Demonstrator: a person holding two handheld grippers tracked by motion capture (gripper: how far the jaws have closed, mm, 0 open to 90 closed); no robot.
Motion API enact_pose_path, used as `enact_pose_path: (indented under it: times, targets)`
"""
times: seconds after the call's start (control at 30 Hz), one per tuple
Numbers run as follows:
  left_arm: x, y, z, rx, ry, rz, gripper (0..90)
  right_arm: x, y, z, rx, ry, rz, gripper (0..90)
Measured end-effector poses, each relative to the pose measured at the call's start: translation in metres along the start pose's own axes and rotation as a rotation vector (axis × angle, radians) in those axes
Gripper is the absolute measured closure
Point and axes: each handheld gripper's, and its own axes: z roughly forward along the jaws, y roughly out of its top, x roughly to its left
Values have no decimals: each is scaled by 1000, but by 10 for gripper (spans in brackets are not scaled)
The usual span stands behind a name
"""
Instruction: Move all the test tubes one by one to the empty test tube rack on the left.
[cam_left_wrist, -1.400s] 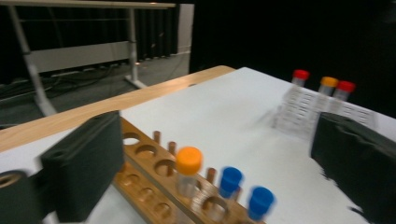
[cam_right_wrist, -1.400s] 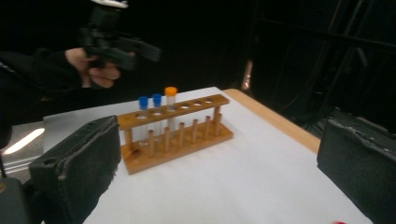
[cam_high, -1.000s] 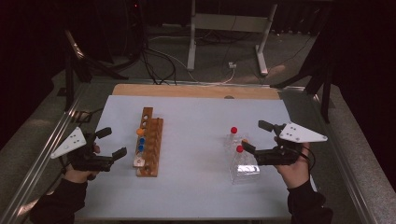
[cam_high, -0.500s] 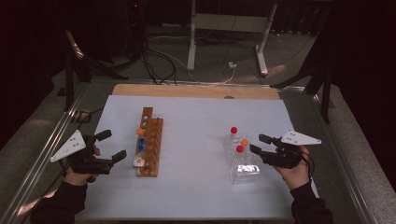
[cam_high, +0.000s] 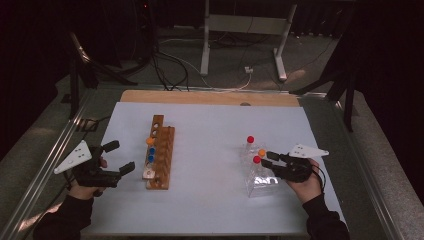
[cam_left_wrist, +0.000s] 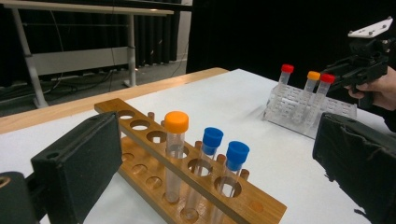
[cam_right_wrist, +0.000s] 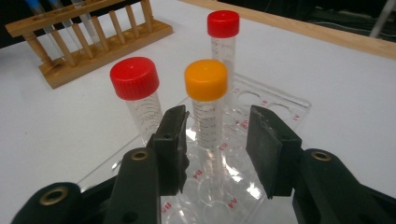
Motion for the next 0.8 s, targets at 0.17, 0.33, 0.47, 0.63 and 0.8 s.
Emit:
enact_pose_path:
  times: [0.17, 0.33, 0.47, 0.63, 0.8]
  targets:
    - [0, -1, 1, -1, -2, -2, 24, 1, 1, 6, 15, 11, -11, 620]
    - [1, -1, 1, 2, -1, -1, 24, 1, 2, 7, 10, 17, -15, 659]
    - [0, -1, 1, 5, -4, -1, 24, 2, 2, 10, 13, 20, -26, 676]
    - [0, -2, 1, 4, -8, -4, 24, 4, 2, 13, 24, 17, -44, 689]
    - [1, -2, 1, 5, -6, -4, 24, 4, 1, 15, 32, -1, -52, 730]
